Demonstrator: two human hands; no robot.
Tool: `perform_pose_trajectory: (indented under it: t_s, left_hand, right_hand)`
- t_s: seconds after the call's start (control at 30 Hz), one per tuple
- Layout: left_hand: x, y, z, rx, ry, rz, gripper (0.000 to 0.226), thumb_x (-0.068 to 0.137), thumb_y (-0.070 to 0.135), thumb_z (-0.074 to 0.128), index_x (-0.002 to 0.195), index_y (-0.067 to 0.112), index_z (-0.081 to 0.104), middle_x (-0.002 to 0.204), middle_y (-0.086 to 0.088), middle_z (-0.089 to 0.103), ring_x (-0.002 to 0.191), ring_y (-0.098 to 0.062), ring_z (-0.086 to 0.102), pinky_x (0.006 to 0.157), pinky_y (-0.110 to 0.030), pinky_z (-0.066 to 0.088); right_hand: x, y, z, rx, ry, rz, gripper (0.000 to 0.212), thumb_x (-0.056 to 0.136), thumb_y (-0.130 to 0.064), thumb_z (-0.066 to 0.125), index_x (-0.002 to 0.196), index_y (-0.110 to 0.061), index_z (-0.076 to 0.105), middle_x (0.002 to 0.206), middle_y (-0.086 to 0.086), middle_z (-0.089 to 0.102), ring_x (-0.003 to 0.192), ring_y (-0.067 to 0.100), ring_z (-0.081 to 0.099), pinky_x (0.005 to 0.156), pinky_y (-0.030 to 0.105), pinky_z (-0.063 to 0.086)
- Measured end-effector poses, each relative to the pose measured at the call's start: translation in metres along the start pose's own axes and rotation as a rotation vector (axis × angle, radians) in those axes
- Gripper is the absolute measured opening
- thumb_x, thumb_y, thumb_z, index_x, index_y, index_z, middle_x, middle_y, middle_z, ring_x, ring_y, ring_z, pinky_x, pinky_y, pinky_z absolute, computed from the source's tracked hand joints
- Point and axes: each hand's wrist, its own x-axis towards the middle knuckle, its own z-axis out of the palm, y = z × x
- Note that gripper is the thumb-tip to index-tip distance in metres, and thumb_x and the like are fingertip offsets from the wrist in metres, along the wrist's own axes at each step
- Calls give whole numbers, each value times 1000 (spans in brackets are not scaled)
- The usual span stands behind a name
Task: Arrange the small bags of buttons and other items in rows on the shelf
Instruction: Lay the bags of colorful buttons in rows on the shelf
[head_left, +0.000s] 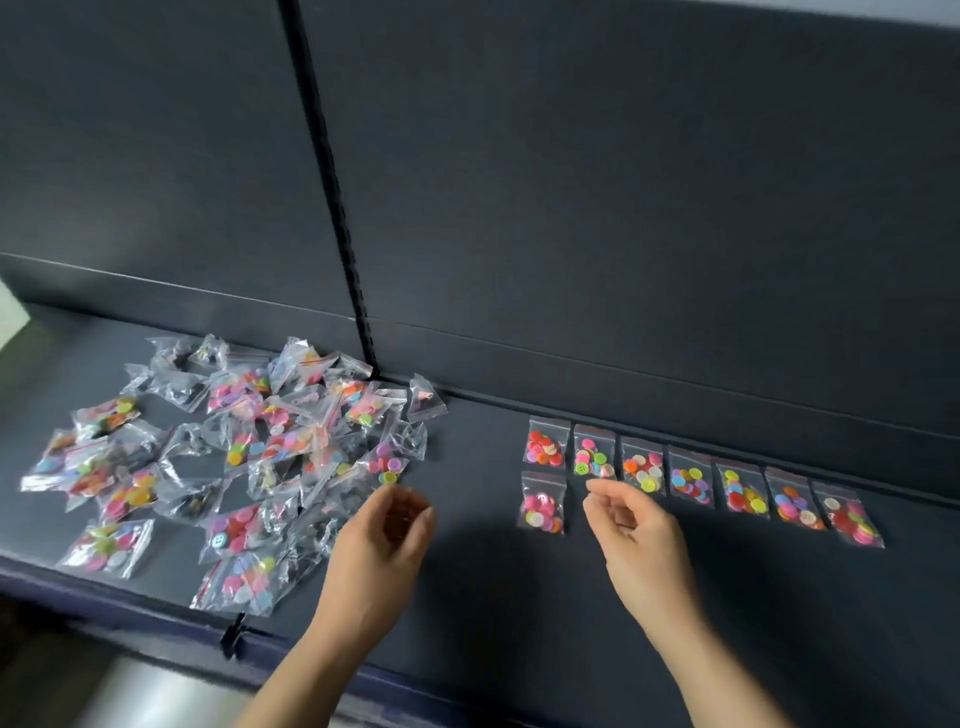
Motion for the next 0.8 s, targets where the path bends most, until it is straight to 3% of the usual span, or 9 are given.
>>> perform_pose_trajectory:
  t_s: [0.13,0.23,0.37,0.5,0.8]
  left_hand:
    - [-27,-14,-39,-88,182,-98,13,87,11,66,78,20,63,68,0,65,58,-11,57,58,-25,46]
    - [-46,-26,-76,-95,321,-151,11,88,13,65,79,19,63,68,-1,65,59,-13,57,60,-30,48]
    - [-64,-41,-124,-91,500,-195,9,87,15,66,80,21,64,71,-1,66,65,-19,61,61,-25,48]
    - [-64,-59,-171,-90,596,-216,7,88,16,65,82,20,65,74,-4,67,71,-27,63,69,-39,52]
    - [8,-128,-285,-80,594,-246,6,88,19,65,85,24,65,79,1,67,70,-18,61,67,-34,51]
  right_hand:
    - [2,-24,24,119,-107,-44,14,94,-17,58,104,-25,65,94,-17,63,76,-18,56,59,0,42]
    - [-2,-38,56,184,-182,-71,13,93,-15,59,100,-22,67,89,-9,66,62,-14,55,52,5,43]
    - [-13,-56,103,197,-286,-121,13,92,-17,60,97,-27,66,94,-14,68,77,-10,60,62,10,45]
    - [-18,-80,157,186,-394,-162,14,92,-16,61,92,-30,66,92,-11,70,85,3,64,68,16,46]
    - [-27,-143,278,108,-429,-212,11,92,-19,60,93,-29,64,92,-11,68,87,2,62,65,10,46]
